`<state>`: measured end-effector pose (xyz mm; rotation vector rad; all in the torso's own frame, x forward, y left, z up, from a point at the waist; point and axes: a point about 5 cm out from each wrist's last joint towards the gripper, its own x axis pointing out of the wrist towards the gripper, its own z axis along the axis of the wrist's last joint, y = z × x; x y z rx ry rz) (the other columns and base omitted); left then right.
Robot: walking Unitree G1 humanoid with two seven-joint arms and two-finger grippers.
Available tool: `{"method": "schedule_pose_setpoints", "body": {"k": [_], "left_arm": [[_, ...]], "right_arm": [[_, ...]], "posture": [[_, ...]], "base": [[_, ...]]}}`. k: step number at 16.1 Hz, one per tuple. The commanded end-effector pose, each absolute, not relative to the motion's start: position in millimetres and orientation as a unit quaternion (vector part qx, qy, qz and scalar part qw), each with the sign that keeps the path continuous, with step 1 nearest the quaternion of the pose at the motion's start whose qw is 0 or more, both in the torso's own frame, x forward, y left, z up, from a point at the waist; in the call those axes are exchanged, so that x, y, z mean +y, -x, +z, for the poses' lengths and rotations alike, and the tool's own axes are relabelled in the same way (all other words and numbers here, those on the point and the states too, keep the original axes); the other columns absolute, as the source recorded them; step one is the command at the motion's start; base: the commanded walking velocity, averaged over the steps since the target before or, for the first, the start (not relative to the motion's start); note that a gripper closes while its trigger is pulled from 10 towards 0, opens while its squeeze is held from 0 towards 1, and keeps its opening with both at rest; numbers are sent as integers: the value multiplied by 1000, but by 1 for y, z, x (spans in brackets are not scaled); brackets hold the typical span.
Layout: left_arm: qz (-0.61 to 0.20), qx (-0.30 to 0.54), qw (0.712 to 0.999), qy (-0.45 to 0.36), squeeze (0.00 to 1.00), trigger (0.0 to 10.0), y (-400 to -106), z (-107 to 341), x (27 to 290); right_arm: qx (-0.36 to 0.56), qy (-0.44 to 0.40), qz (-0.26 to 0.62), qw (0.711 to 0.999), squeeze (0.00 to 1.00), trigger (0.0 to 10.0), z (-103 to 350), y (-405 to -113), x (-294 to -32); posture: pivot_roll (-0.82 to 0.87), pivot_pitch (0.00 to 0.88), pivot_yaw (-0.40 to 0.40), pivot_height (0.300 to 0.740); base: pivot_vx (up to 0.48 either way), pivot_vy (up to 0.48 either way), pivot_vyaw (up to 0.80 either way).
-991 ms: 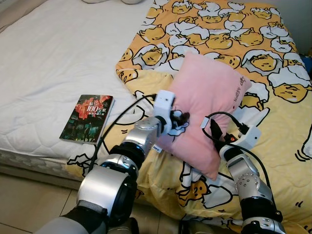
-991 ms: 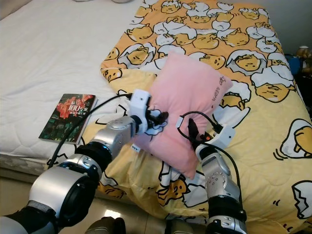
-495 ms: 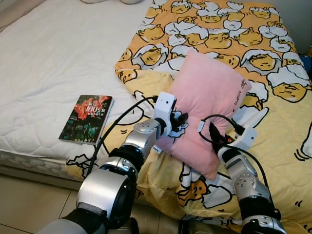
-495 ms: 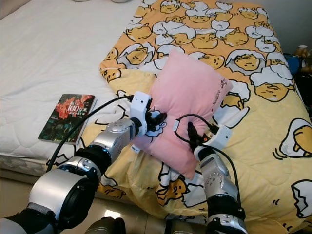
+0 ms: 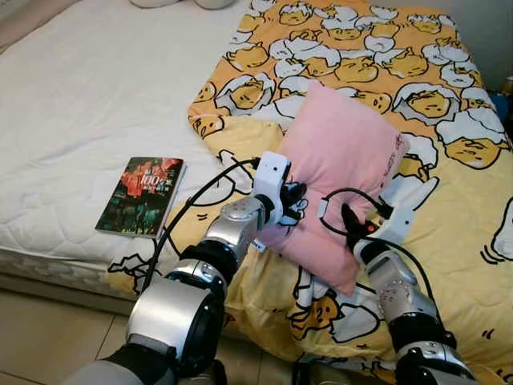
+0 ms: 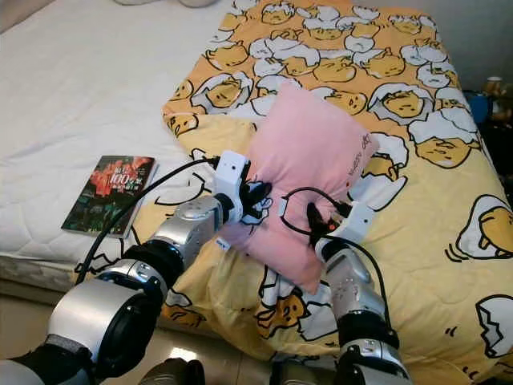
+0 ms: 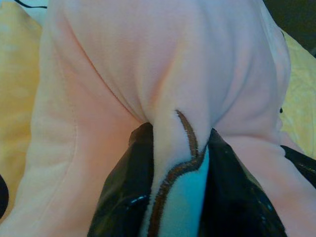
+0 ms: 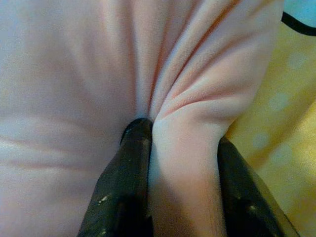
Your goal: Clean up the room
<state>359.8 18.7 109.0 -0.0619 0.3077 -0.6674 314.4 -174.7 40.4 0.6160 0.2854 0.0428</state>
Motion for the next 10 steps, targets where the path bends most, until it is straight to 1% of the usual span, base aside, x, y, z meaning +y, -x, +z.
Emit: {"method": "schedule_pose_setpoints", "body": {"k": [1,2,4,5,6,7,9,10], "left_arm": [[-342,182,921,24,0,0,-348,92,11],[-343,178,922,17,0,0,-348,93,11],[-315,174,929,-84,0,0,-350,87,18],[-309,179,932,-61,0,0,-350,87,18],[-304,174,936,-38,0,0,-351,90,18],[-295,161,941,-32,0,0,-355,96,19],[-277,106,955,5,0,0,-370,122,26],[-275,76,959,4,0,0,-375,134,31]], "right_arm": [[173,-295,49,938,0,0,31,-312,-159],[171,-294,51,939,0,0,32,-313,-158],[170,-283,55,942,0,0,32,-315,-158],[170,-266,58,947,0,0,32,-315,-158],[172,-258,43,950,0,0,29,-315,-162],[164,-250,31,954,0,0,32,-318,-166],[114,-229,43,966,0,0,56,-333,-170],[92,-212,50,972,0,0,68,-339,-174]], "posture": [[37,54,-2,740],[36,47,-2,740],[36,10,1,740],[32,0,2,740],[26,0,2,740],[28,0,-4,740],[28,0,-7,740],[28,0,-9,740]], "base": [[0,0,0],[0,0,0],[0,0,0],[0,0,0],[0,0,0],[0,0,0],[0,0,0],[0,0,0]]}}
